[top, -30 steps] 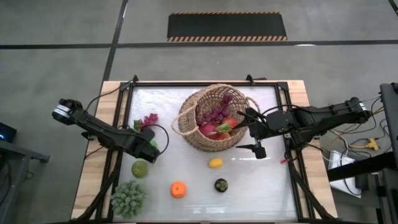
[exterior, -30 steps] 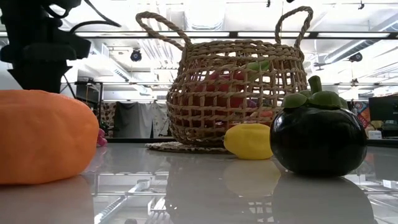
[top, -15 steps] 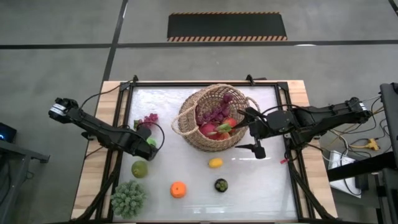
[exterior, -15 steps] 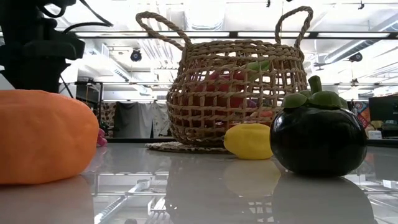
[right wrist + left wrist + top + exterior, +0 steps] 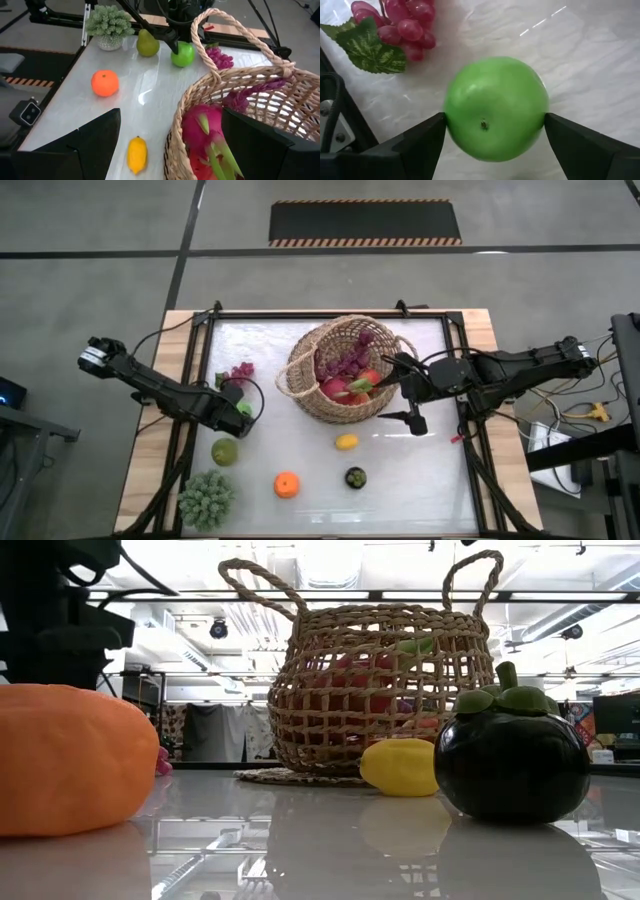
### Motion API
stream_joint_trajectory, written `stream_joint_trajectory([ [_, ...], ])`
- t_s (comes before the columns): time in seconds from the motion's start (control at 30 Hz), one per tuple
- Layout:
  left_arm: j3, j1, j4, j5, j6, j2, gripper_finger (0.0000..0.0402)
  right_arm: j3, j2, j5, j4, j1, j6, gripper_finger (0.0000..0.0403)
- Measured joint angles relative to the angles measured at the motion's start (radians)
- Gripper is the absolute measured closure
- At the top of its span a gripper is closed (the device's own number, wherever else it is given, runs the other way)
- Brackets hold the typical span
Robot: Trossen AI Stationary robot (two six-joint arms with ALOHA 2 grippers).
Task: Build produce basket
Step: Put the green apple into the brown basket
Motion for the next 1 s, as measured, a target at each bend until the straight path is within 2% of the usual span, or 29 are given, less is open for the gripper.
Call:
stream_joint_trajectory([
  [0.37,-0.016,0.0,0.021,-0.024,0.0,0.002,0.0087,-0.003,0.0,0.0,0.0,0.0,-0.005,0.0076],
  [0.7,-0.012,0.0,0.02,-0.027,0.017,0.003,0.0147,-0.003,0.0,0.0,-0.001,0.0,-0.008,0.0076],
  [0.83,0.05,0.0,0.014,-0.053,0.089,0.0,0.015,-0.003,0.0,0.0,-0.001,0.0,-0.011,0.0076],
  [1.0,0.169,-0.001,0.014,-0.162,0.262,-0.013,0.0151,-0.003,0.0,0.002,0.008,0.0,-0.037,0.0076],
])
